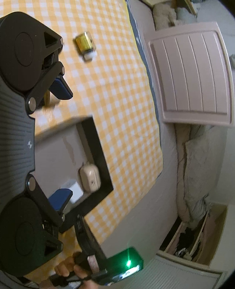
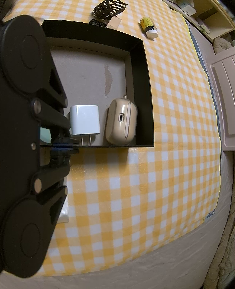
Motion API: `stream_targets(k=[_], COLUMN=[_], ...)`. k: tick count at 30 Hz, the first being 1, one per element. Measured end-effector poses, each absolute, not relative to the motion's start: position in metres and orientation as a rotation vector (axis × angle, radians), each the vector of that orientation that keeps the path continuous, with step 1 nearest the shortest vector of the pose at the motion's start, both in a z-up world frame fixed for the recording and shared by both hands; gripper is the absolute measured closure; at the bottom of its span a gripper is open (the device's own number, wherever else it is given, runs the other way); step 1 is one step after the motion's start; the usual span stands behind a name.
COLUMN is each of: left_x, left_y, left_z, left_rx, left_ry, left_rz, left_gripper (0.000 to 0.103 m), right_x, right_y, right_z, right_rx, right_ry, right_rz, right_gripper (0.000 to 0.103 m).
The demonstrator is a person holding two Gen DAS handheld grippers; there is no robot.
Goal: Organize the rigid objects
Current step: 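Move the left gripper to the black claw hair clip and close on it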
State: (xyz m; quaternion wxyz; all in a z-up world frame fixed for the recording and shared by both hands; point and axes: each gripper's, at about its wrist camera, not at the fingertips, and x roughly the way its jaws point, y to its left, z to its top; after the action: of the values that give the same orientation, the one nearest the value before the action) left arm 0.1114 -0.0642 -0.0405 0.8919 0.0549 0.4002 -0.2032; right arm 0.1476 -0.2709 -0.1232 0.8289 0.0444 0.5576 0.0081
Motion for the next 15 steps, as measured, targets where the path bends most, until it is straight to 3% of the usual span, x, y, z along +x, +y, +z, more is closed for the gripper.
stream_targets(k=[15], left_x=[0.163], left_y=[0.044], left_z=[-0.059], left_rx=[-0.004], left_ry=[0.908], left_rz=[-0.04], left_gripper=[0.0], right_x=[0.148], right_y=[-0.266], right_z=[-0.123], right_rx=[0.096], right_ry=[1.183], right_rz=[0.017], right_gripper=[0.1])
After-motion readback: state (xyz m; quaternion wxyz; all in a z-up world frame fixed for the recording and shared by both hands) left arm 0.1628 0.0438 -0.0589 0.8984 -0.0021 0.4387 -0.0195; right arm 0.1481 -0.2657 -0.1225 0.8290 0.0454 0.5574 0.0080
